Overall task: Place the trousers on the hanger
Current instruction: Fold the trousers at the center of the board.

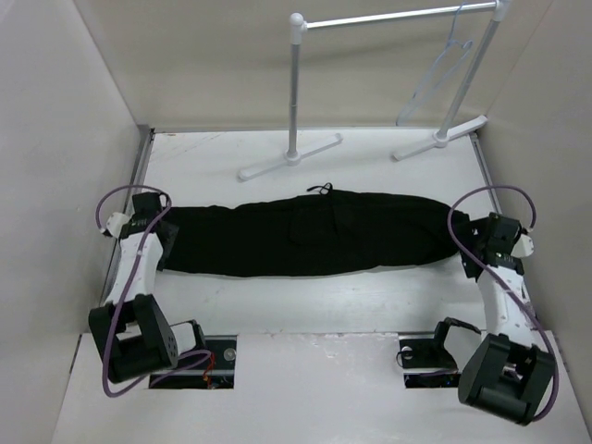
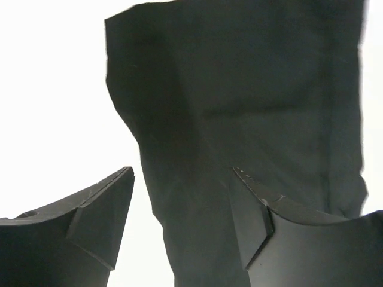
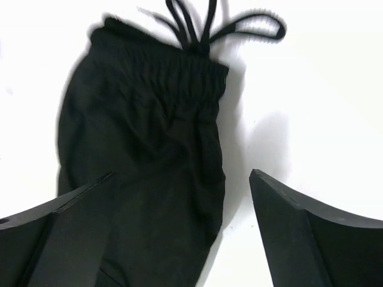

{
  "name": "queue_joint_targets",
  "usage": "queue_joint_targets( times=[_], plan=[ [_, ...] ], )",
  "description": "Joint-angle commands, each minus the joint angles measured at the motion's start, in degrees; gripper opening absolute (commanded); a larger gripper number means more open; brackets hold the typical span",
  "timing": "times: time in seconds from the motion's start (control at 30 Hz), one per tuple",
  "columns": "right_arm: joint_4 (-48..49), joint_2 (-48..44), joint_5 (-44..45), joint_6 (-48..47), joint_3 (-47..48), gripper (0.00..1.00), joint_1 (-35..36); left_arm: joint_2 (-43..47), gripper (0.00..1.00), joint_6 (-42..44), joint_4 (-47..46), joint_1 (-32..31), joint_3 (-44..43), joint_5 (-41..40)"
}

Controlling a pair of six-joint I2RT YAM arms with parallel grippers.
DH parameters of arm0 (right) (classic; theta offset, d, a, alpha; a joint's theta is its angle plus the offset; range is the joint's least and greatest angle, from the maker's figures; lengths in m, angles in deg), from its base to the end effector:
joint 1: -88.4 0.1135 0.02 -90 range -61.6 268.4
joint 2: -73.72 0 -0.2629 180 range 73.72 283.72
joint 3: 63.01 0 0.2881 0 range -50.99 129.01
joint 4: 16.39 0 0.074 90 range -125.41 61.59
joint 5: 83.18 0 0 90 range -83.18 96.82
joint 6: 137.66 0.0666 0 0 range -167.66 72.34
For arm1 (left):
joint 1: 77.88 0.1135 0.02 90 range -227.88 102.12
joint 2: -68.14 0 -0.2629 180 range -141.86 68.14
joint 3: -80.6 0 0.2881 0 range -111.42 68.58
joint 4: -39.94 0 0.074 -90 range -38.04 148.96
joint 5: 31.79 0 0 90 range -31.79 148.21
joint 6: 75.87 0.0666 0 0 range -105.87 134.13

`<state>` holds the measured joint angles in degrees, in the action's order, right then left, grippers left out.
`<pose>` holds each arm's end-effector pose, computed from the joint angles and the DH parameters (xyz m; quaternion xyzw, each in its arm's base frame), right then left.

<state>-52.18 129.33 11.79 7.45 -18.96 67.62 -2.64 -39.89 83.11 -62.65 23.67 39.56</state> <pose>0.2306 -0.0937 0.1695 0.5847 0.7242 0.0686 0.3591 0.2721 0.0962 0.1778 -0.5755 0.7525 0.0535 0.3158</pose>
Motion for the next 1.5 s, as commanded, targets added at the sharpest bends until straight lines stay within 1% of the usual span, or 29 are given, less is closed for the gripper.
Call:
queue_joint_targets(
  times=[0.0, 0.1, 0.2, 0.3, 0.33, 0.4, 0.43, 0.47, 0.53, 0.57, 0.6, 0.67, 0.77, 0.8, 0.87, 0.97, 1.03, 1.07, 1.17, 1.27, 1.37, 1.47],
  plan=[
    [-1.46, -1.30, 2.94, -0.45, -0.21, 0.98, -2.12, 5.47, 0.62, 2.25, 5.23, -4.00, -4.92, -2.88],
    [2.74, 4.56, 0.84, -0.35, -0.74, 0.98, -3.44, 6.97, 0.62, 1.99, 4.53, -9.62, -5.02, -1.57],
    [8.63, 12.65, -2.76, -0.44, 1.18, 0.96, -3.70, 6.89, 0.62, 1.29, 1.64, -15.78, -3.88, -0.16],
    [12.86, 18.54, -4.53, -0.44, 3.56, 0.93, -2.92, 6.62, 0.62, 1.11, -0.57, -19.47, -3.35, 0.46],
    [13.13, 20.83, -4.88, -0.53, 4.61, 0.90, -2.22, 6.71, 0.62, 1.11, -1.01, -19.92, -3.26, 0.64],
    [14.01, 24.44, -5.85, 0.08, 5.41, 0.78, -1.69, 6.97, 0.62, 1.28, -1.80, -20.71, -2.82, 0.72],
    [14.45, 25.85, -5.76, 0.87, 5.67, 0.67, -1.60, 7.15, 0.62, 1.37, -1.98, -20.80, -2.65, 0.73],
    [14.89, 26.99, -5.94, 1.74, 5.85, 0.51, -1.86, 7.24, 0.62, 1.37, -2.15, -20.80, -2.64, 0.81],
    [15.42, 27.53, -5.94, 3.33, 6.46, 0.28, -1.60, 7.33, 0.62, 1.63, -2.50, -20.80, -2.82, 1.51],
    [15.07, 26.75, -5.42, 3.94, 7.07, 0.19, -1.68, 7.41, 0.62, 1.64, -2.59, -20.80, -2.99, 1.78],
    [14.81, 24.74, -4.80, 4.39, 7.43, 0.15, -1.60, 7.59, 0.61, 1.64, -2.59, -20.89, -3.17, 1.95],
    [12.36, 18.95, -2.00, 4.57, 8.92, 0.13, -1.16, 8.12, 0.61, 1.64, -2.59, -21.24, -3.61, 2.22],
    [1.83, 8.75, 6.78, 1.51, 15.40, 0.12, 0.60, 8.21, 0.61, 1.64, -1.72, -22.99, -5.54, 1.96],
    [-0.81, 5.94, 8.28, 0.27, 17.60, 0.12, 0.95, 8.21, 0.61, 1.64, -1.45, -23.78, -6.24, 1.78],
    [-4.69, 1.45, 9.44, -1.84, 21.12, 0.12, 1.04, 8.03, 0.60, 1.37, -0.58, -25.54, -8.17, 1.52],
    [-8.83, -4.71, 8.83, -5.09, 26.22, 0.13, 0.35, 7.24, 0.60, 0.76, 1.71, -29.14, -11.77, 0.73],
    [-10.67, -6.56, 7.51, -8.51, 29.83, 0.13, -0.36, 6.71, 0.60, -0.03, 3.20, -32.74, -14.15, -1.63],
    [-11.29, -7.09, 8.03, -9.84, 31.67, 0.13, 0.42, 6.36, 0.60, -0.29, 3.64, -34.84, -15.29, -2.95],
    [-11.82, -6.84, 10.32, -12.22, 36.33, 0.14, 7.44, 4.87, 0.60, -0.91, 6.01, -39.60, -18.89, -6.47],
    [-12.70, -5.52, 10.14, -14.85, 41.60, 0.15, 15.60, 4.25, 0.60, -1.53, 8.30, -42.07, -23.28, -8.06],
    [-14.20, -3.07, 12.24, -14.68, 47.23, 0.17, 25.53, 4.25, 0.61, -0.83, 8.75, -41.73, -26.45, -7.54],
    [-15.51, 2.99, 21.01, -14.51, 53.82, 0.17, 39.14, 5.39, 0.61, 1.54, 7.87, -39.27, -27.78, -5.61]
  ],
)
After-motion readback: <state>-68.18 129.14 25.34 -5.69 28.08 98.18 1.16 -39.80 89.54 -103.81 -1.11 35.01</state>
